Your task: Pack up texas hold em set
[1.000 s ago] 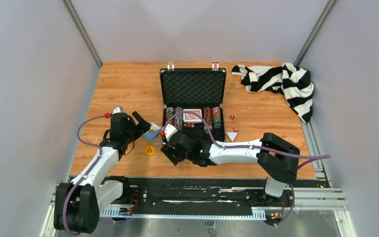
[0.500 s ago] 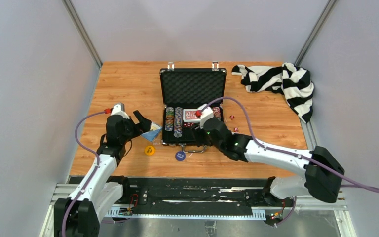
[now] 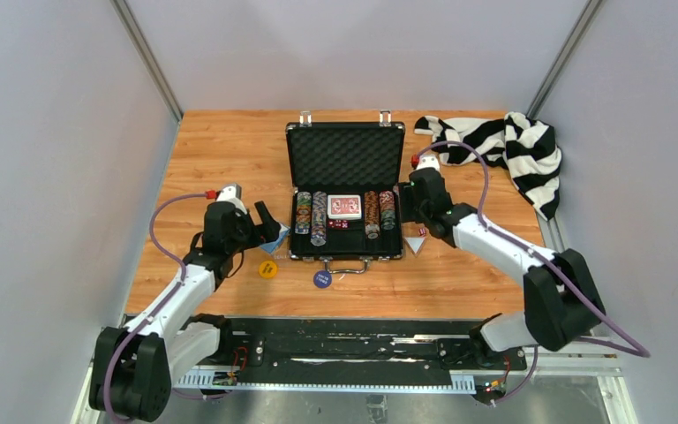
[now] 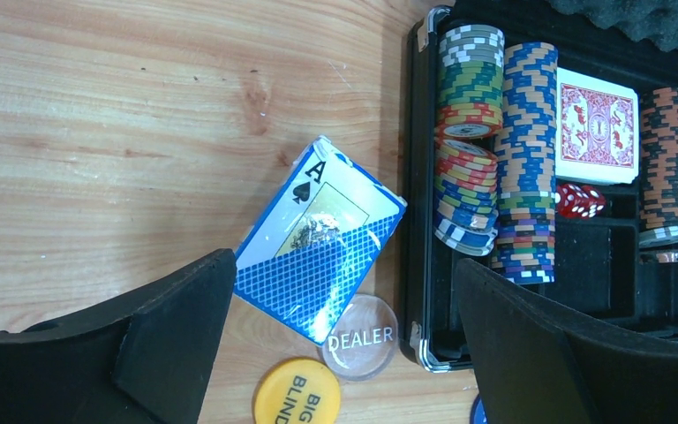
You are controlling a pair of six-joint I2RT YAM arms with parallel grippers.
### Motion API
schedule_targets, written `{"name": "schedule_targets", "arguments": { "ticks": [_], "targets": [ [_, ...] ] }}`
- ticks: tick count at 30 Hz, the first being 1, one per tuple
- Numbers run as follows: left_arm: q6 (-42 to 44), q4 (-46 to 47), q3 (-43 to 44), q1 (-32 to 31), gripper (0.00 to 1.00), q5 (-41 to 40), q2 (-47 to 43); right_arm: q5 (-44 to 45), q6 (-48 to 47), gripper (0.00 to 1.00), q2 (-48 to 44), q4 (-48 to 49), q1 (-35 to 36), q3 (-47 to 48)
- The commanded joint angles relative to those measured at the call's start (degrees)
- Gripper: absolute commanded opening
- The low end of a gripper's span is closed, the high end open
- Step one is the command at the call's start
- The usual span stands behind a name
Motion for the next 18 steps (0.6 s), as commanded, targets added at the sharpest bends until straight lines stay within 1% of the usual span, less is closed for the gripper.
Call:
{"name": "schedule_targets", "arguments": {
  "ticks": [1,5,8,16,18],
  "targets": [
    [0.9,1.4,1.0,-0.2,0.99,0.5,0.4,-2.6,-2.8,0.63,5.3,-3.8,-3.8,5.3],
    [0.5,2.4,0.3,-0.2,0.99,0.5,0.9,-5.2,-3.6,0.63,10.4,-3.8,-6.2,8.6],
    [0.2,2.5,0.1,-0.2,1.0,0.5,1.6,-10.2,-2.1,0.63,13.2,-3.7,-9.1,10.3],
    [-0.1,2.9,0.1,-0.2,1.0,0.9,2.6,-10.8,-2.8,0.62,18.9,-4.3,-9.8,11.9],
    [-0.5,3.0,0.1,-0.2,1.0,0.7,2.7,-10.9,-2.7,0.58,19.9,-4.3,-9.8,12.2]
  ]
}}
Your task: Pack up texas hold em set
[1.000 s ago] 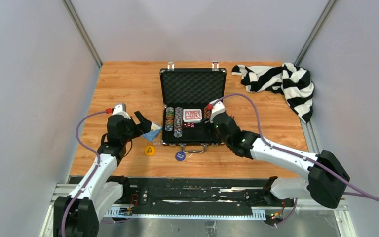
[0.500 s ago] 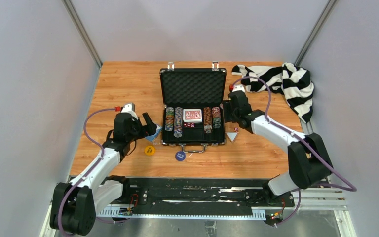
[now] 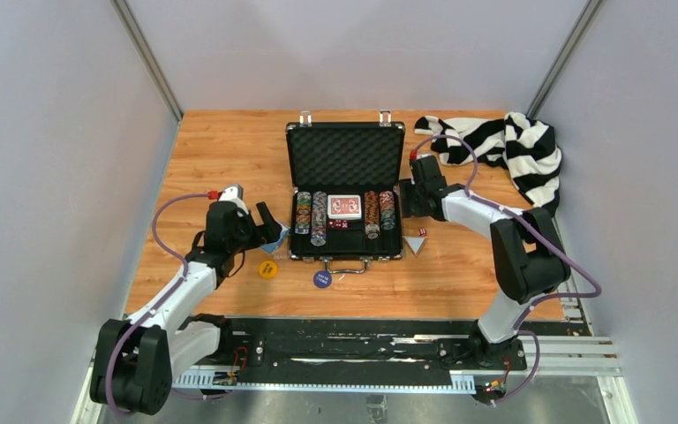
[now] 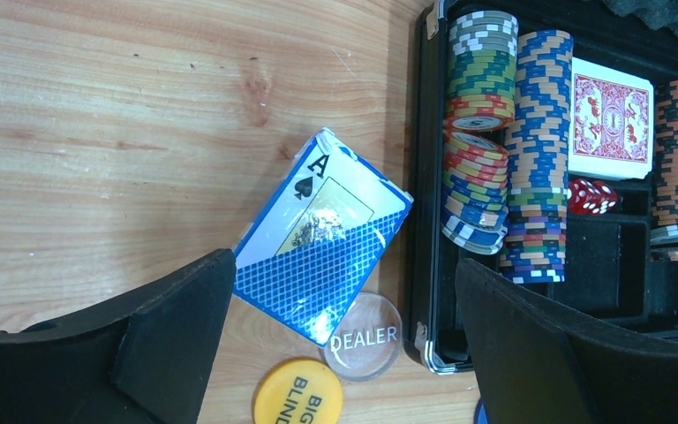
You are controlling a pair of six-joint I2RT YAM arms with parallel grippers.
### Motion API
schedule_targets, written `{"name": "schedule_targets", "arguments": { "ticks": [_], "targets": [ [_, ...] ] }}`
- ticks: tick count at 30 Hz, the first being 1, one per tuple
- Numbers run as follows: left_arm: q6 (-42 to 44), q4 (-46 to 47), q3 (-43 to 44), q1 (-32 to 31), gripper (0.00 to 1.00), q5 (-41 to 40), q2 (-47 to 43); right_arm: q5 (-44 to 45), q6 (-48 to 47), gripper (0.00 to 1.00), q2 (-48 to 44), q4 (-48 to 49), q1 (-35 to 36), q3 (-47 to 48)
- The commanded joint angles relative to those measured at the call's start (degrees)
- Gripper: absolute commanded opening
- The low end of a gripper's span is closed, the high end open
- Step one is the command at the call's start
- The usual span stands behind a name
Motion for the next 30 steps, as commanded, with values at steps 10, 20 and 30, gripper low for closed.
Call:
{"name": "schedule_targets", "arguments": {
  "ticks": [10,20,30],
  "targets": [
    [-0.8,2.2,0.0,-0.2,0.99,0.0,0.5,-0.6,-0.9,0.53,4.7,-1.2,-1.0,3.0],
    [-0.9,2.3,0.0,-0.2,0.99,0.0,1.0,-0.9,-0.7,0.39,7.7,-1.1,-1.8,4.0],
    [-1.2,2.7,0.2,-0.2,0.99,1.0,1.8,-1.7,-0.4,0.24,5.3,-1.3,-1.7,3.3]
  ]
}}
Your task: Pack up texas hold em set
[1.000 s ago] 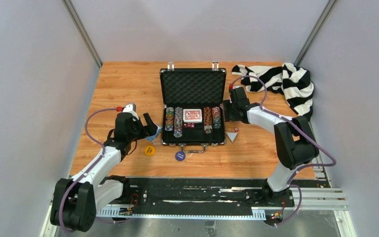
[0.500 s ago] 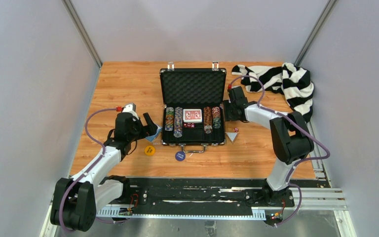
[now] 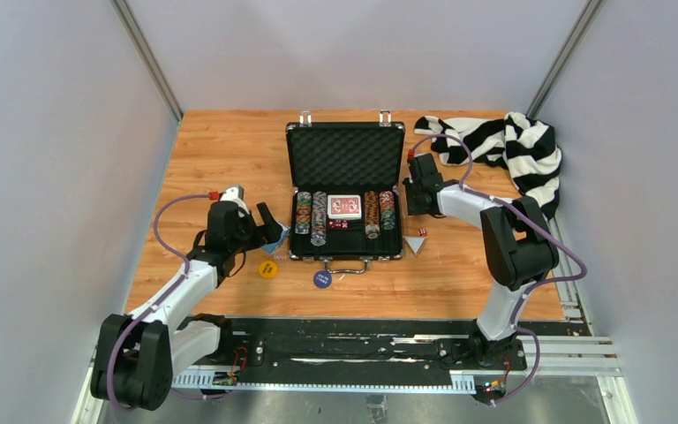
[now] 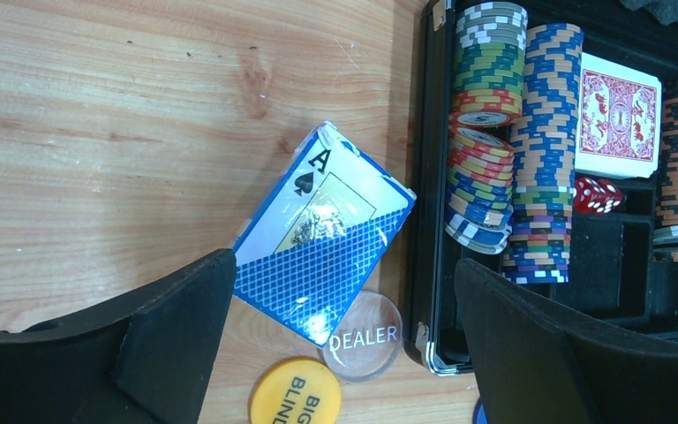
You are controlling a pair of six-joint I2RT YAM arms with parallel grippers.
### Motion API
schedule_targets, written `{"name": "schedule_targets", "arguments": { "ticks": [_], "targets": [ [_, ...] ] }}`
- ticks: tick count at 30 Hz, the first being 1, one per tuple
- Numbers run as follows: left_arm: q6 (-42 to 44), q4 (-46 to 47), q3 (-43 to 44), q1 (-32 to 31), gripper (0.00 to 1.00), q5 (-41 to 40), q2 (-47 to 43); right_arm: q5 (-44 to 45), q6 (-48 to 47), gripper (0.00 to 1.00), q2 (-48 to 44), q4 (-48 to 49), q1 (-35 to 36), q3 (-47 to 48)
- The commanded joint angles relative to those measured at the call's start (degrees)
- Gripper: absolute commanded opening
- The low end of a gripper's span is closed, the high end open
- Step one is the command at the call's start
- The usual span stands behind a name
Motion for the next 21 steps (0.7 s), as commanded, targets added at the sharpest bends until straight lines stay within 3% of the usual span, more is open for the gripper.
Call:
{"name": "schedule_targets", "arguments": {
  "ticks": [1,11,21],
  "targets": [
    [-0.3,2.3,0.2,-0.2,0.99,0.6,0.3,-0.7,-0.2,0.24,-2.5,-1.5,-0.7,-0.3],
    [-0.6,2.5,0.3,-0.2,0.98,1.3,0.7,-1.5,-0.3,0.21,-11.7,-3.5,3.6,-2.1],
    [-1.3,2.7,0.2,-0.2,0.98,1.9,0.7,1.4,1.8,0.2,-9.9,-4.0,18.0,4.1]
  ]
}}
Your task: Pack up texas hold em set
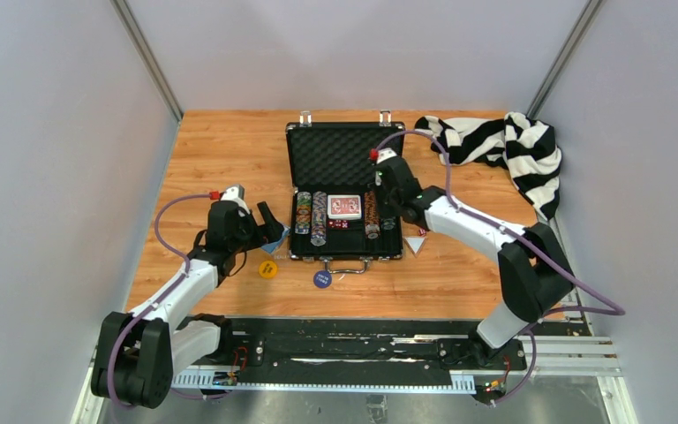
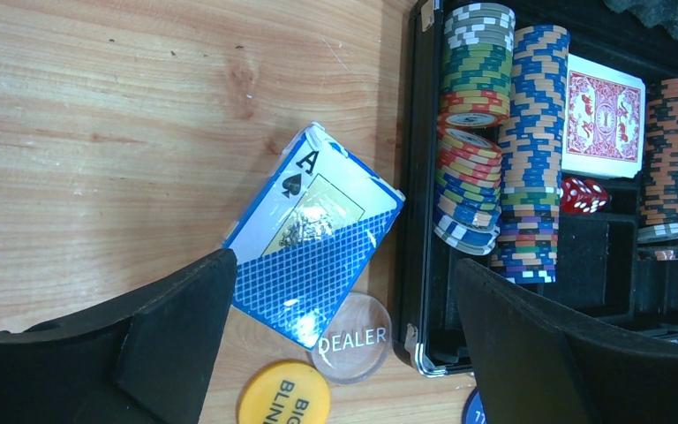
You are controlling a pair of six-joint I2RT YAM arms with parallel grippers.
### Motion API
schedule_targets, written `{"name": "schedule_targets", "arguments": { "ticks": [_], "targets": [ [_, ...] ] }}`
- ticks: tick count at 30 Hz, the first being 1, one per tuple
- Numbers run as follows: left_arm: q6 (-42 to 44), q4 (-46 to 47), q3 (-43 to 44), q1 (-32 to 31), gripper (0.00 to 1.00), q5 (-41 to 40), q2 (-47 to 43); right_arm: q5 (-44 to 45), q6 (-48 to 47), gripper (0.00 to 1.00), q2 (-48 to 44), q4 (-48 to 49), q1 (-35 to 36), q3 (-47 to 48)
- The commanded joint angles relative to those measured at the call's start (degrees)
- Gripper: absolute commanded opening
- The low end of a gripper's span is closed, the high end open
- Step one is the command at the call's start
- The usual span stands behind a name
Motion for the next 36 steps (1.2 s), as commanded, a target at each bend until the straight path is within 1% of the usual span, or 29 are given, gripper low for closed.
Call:
{"name": "schedule_targets", "arguments": {
  "ticks": [1,8,15,32,33,34,36],
  "targets": [
    [-0.4,1.8,0.2,-0.2,0.98,0.8,-0.1,2.3,1.2,0.2,3.2,-1.6,5.3,4.9],
    [0.3,2.3,-0.4,-0.2,0.98,1.9,-1.4,1.6,1.9,0.2,8.7,-2.0,9.2,8.4],
    [0.1,2.3,-0.8,-0.2,0.98,2.0,-2.1,1.1,3.2,0.2,13.5,-1.9,11.3,9.8],
    [-0.1,2.5,-0.7,-0.2,0.98,2.8,-1.1,2.2,3.4,0.2,18.2,-0.5,11.9,10.6],
    [0.0,2.6,-0.7,-0.2,0.98,2.9,-1.0,2.3,3.4,0.21,18.3,-0.4,11.9,10.7],
    [0.0,2.6,-0.7,-0.2,0.98,2.9,-0.9,2.2,3.2,0.27,18.3,-0.6,11.9,10.8],
    [0.1,2.6,-0.6,-0.2,0.98,3.0,-0.8,0.9,3.1,0.42,18.0,-0.5,11.9,10.6]
  ]
}}
